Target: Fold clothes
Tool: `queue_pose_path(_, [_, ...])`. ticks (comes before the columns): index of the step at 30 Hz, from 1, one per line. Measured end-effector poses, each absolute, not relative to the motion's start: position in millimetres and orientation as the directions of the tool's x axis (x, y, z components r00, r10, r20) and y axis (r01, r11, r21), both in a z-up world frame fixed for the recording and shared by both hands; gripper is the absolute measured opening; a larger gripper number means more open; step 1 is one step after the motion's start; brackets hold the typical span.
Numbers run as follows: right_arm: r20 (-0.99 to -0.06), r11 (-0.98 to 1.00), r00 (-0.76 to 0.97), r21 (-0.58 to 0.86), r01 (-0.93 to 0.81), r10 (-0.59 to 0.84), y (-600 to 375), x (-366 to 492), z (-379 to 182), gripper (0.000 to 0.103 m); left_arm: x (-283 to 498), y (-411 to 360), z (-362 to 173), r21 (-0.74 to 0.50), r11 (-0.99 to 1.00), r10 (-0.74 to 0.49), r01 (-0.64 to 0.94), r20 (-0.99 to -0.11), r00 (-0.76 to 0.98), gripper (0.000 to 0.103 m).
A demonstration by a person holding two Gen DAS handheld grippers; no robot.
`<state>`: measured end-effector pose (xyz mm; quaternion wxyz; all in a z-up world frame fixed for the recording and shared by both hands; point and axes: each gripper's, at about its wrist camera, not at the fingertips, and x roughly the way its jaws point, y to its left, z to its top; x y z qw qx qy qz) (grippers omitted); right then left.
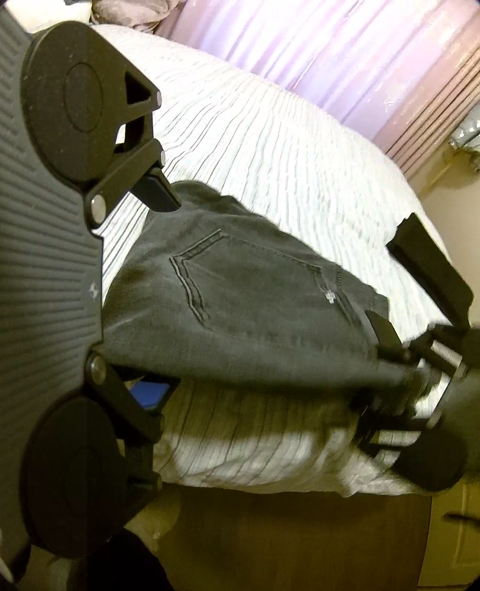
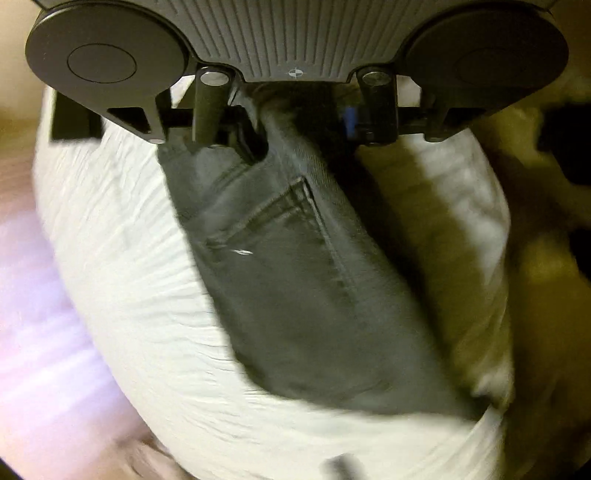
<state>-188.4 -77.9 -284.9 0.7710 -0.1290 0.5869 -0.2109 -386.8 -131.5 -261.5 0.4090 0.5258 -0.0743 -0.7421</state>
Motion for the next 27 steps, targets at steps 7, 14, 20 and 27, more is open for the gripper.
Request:
queue_pose_path(7, [-0.938, 0.944, 0.197, -0.237, 0.229, -0.284, -136, -177, -231, 0.041, -422, -122, -271, 0.720, -0.605, -0.780, 0.340, -0.621, -0.075, 0.092])
queue_pose_path(14, [-0.960, 0.956, 0.213, -0.124, 0.265, -0.184, -168, -181, -204, 0.041, -426, -151, -265, 0.756, -0.544, -0.800, 0.364, -0.598, 0.046, 0.082])
queue_pose_path(20, [-0.957, 0.959, 0.233, -0.109, 0.260, -0.172, -176, -180, -205, 0.041, -422, -156, -253, 0.702, -0.600, -0.752, 0.383, -0.658, 0.027, 0.060])
queue_pose_path(27, [-0.941, 0.956, 0.265, -0.139, 0.260, -0.209, -162, -191, -210, 0.041, -418, -166, -239, 0.614, -0.659, -0.677, 0.436, -0.736, 0.012, 0.025])
